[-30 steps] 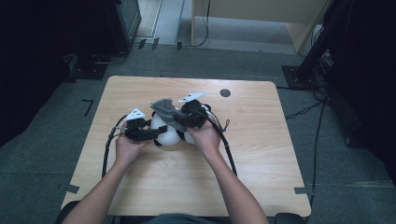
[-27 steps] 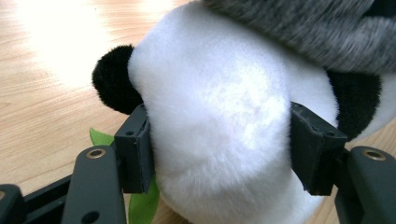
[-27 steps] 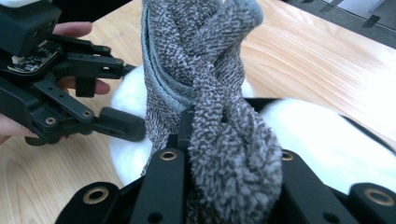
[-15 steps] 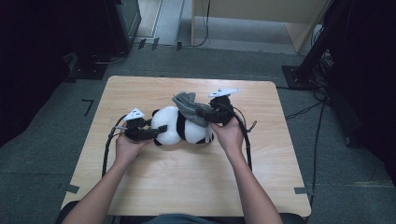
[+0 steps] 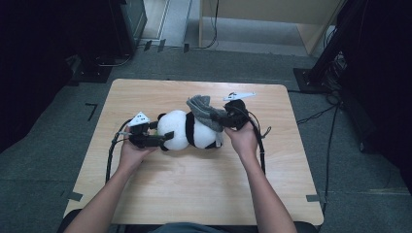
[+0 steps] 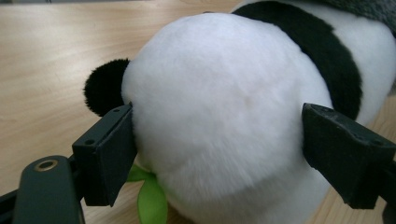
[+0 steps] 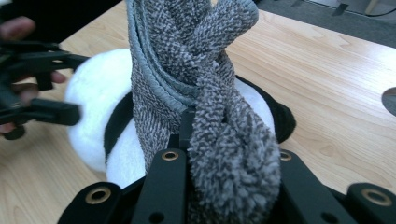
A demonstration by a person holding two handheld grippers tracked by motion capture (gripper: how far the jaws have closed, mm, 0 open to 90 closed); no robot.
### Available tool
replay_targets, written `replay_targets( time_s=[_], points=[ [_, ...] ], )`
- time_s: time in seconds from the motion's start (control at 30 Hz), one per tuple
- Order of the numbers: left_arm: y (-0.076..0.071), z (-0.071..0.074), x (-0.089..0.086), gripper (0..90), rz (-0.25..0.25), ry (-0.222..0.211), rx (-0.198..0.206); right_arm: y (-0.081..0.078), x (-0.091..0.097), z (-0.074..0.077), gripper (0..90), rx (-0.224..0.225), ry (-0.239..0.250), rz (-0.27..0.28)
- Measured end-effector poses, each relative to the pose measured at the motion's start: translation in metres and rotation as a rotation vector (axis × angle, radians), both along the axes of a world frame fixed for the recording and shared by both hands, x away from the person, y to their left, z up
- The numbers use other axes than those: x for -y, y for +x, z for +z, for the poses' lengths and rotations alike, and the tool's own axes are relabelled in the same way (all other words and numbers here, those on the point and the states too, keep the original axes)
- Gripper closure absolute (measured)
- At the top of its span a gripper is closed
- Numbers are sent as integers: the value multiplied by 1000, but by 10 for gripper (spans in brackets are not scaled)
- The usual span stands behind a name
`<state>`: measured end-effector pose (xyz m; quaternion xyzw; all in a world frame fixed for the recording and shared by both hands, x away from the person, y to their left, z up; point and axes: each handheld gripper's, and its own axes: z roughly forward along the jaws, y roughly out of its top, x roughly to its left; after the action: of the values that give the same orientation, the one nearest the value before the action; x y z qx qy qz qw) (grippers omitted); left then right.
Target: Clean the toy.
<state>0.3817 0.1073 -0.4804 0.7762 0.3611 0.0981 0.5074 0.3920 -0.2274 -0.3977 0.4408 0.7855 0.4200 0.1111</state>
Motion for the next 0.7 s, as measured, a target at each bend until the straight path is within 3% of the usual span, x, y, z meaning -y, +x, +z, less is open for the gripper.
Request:
replay_targets(
  time_s=[0.07,0.2,0.37,0.5,0.57,0.63,0.7],
  points=[
    [-5,1,-3,126,-15,12,24,1,2,-1,778,-3,-3,-6],
    [-10,-7,-1,85,-36,43,9,6,5,-4,779,-13,3,-25],
    [-4,-20,12,9,-14,35,-7,13,6,-6,779,-14,3,-18],
    [-4,-23,21,0,7,54,15,16,6,-7,779,-15,-3,-16],
    [-1,-24,20,0,10,31,-1,16,7,-6,779,-18,-1,-20],
    [2,-28,18,0,15,11,-42,16,7,-7,778,-17,4,-21],
    [3,-32,17,18,-7,16,-62,16,7,-7,778,-18,18,-26]
  ],
)
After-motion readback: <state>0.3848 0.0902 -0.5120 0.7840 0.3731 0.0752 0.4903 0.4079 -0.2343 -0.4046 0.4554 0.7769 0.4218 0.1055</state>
